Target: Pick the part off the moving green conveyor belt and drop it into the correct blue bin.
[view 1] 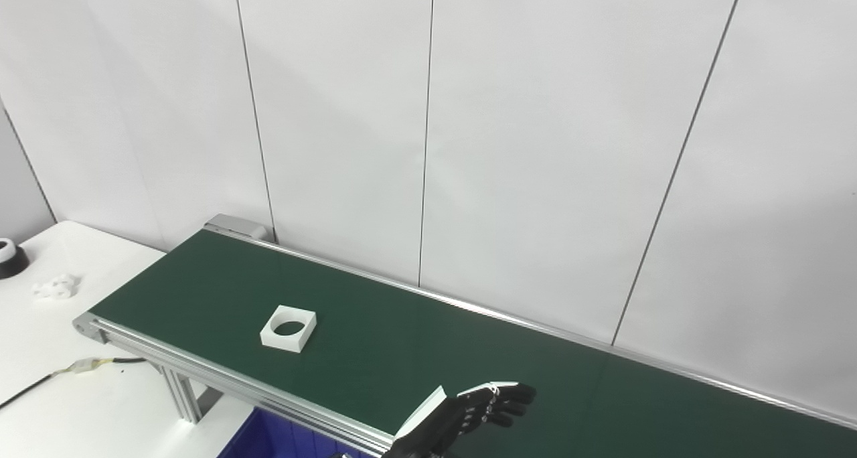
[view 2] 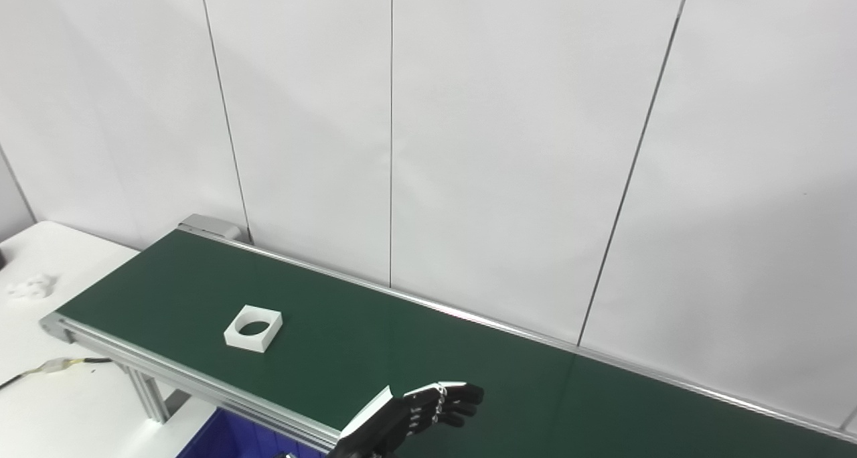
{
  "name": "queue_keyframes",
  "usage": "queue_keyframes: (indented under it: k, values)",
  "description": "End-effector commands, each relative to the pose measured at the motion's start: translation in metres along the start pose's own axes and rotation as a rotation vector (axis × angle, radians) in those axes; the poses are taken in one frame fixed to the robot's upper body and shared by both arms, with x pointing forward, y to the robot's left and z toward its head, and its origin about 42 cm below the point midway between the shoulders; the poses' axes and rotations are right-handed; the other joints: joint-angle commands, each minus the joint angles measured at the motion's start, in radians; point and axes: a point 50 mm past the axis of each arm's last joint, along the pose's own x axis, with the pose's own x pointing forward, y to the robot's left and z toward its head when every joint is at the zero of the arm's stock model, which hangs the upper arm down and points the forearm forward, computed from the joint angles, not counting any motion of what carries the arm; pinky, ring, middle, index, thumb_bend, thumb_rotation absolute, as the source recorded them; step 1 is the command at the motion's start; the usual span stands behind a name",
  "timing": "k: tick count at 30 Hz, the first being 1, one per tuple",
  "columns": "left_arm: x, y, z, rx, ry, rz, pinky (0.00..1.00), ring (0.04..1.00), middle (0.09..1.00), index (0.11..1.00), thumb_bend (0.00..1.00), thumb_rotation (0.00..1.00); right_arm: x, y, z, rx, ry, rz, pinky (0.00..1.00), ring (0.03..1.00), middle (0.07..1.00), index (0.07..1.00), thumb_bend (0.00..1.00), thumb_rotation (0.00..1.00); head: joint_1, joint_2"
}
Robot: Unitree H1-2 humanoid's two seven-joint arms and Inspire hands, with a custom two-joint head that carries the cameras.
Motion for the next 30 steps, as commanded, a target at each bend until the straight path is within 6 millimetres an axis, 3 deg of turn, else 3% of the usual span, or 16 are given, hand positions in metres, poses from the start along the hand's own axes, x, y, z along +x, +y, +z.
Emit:
queue_keyframes:
  k: [1, 10, 20, 23, 30]
  values:
    - [0.018, 0.007, 0.014, 0.024, -0.064, 0.001, 0.81, 0.834, 0.857, 0.835, 0.95, 0.32, 0.007, -0.006, 0.014, 0.0, -0.097, -0.006, 0.76, 0.829, 0.849, 0.898, 0.66, 0.5, 0.004, 0.002]
    - [0.041, 0.022, 0.021, 0.076, -0.05, -0.018, 0.82, 0.824, 0.847, 0.822, 0.96, 0.32, 0.006, -0.007, 0.014, -0.003, -0.097, -0.009, 0.76, 0.832, 0.848, 0.904, 0.62, 0.47, 0.019, 0.004]
    - [0.056, 0.05, 0.03, 0.195, -0.031, -0.025, 0.81, 0.829, 0.841, 0.815, 0.99, 0.32, 0.007, -0.006, 0.014, -0.008, -0.097, -0.003, 0.76, 0.828, 0.846, 0.903, 0.61, 0.48, -0.031, 0.021]
    - [0.056, 0.058, 0.035, 0.228, -0.025, -0.018, 0.81, 0.832, 0.848, 0.82, 1.0, 0.35, 0.007, -0.005, 0.014, -0.008, -0.1, 0.002, 0.75, 0.826, 0.845, 0.901, 0.62, 0.49, -0.057, 0.032]
    - [0.05, 0.073, 0.041, 0.228, -0.037, -0.003, 0.82, 0.838, 0.857, 0.826, 0.96, 0.31, 0.009, -0.001, 0.018, 0.003, -0.111, 0.002, 0.73, 0.805, 0.828, 0.876, 0.65, 0.47, -0.119, 0.058]
